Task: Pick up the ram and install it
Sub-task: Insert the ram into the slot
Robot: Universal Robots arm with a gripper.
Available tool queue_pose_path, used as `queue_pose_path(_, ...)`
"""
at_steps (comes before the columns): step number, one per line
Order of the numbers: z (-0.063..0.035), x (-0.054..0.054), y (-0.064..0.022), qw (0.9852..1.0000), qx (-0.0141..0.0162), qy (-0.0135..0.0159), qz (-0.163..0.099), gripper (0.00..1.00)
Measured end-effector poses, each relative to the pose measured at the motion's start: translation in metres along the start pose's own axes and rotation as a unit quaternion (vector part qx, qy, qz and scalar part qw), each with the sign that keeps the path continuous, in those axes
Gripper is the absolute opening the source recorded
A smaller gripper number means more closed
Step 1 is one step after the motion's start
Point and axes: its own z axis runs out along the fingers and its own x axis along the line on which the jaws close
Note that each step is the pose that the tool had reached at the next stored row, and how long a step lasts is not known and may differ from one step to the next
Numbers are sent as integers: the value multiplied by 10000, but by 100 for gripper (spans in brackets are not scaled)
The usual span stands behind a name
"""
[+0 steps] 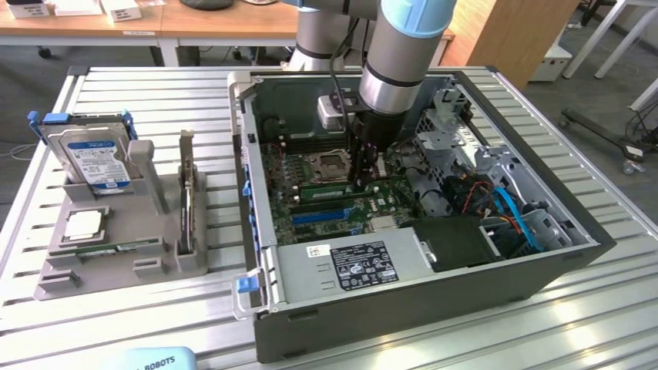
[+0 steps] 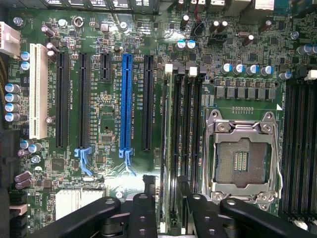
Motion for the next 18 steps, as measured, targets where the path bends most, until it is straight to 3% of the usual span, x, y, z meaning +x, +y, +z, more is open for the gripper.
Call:
queue_pose_path(7, -40, -1, 1, 10000, 0, 0, 0, 31)
queue_pose_path(18, -293, -7, 7, 10000, 0, 0, 1, 31)
